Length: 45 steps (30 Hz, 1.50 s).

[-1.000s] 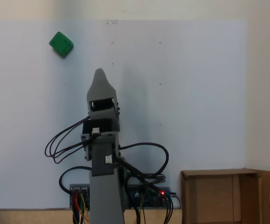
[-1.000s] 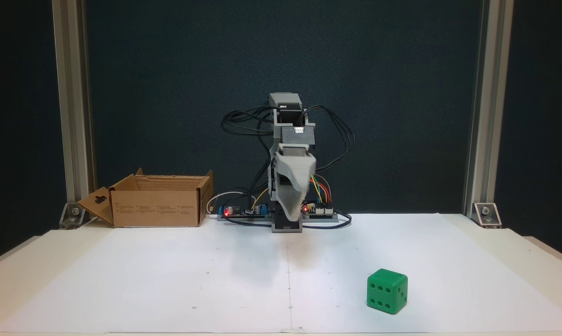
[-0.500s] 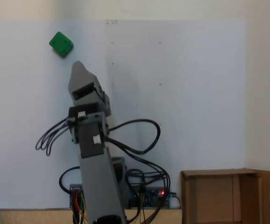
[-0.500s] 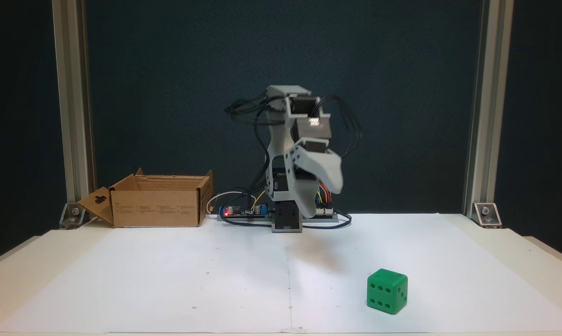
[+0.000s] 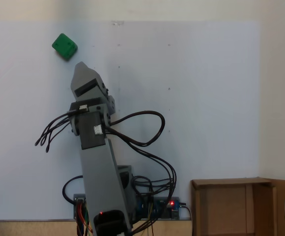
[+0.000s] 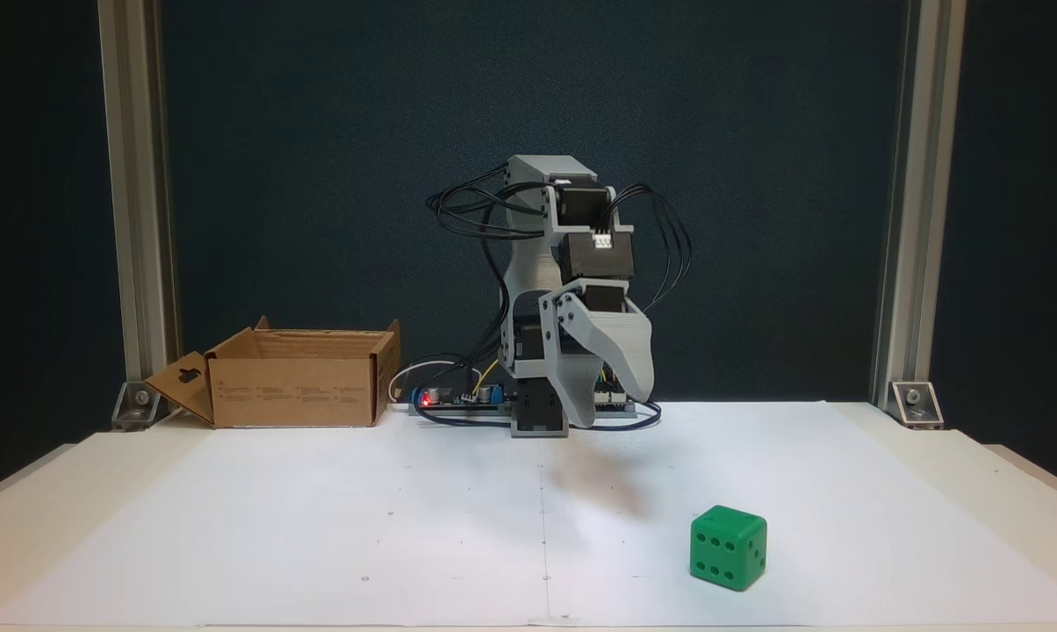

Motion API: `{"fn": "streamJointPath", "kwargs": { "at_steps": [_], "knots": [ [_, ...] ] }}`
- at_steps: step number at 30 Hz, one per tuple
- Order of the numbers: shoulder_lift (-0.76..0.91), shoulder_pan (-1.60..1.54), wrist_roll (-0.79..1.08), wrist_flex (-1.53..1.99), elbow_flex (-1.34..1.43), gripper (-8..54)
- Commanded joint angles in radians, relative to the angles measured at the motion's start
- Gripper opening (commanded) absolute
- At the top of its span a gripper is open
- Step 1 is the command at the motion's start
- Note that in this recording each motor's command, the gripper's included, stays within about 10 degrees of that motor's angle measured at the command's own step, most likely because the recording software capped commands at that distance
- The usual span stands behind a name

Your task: Grasp a green dice and put it in the bin.

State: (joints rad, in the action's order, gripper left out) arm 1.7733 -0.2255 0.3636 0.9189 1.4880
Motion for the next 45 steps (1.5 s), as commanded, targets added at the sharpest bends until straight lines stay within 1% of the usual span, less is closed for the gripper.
{"fn": "streamJointPath", "kwargs": {
  "at_steps": [1, 6, 12, 18, 19, 23, 28, 32, 37, 45],
  "knots": [
    [0.008, -0.009, 0.074, -0.002, -0.066, 43.9],
    [0.035, -0.021, 0.063, -0.002, -0.067, 42.7],
    [0.057, -0.048, -0.156, 0.008, -0.091, 41.9],
    [0.032, -0.072, -0.172, 0.006, -0.187, 41.2],
    [0.028, -0.072, -0.178, 0.005, -0.196, 40.3],
    [-0.026, -0.055, -0.176, 0.005, -0.336, 36.5],
    [-0.124, -0.040, -0.153, 0.037, -0.492, 36.5],
    [-0.218, -0.040, -0.084, 0.138, -0.597, 37.0],
    [-0.342, -0.040, -0.046, 0.357, -0.759, 41.7],
    [-0.377, -0.040, -0.020, 0.445, -0.784, 41.7]
  ]
}}
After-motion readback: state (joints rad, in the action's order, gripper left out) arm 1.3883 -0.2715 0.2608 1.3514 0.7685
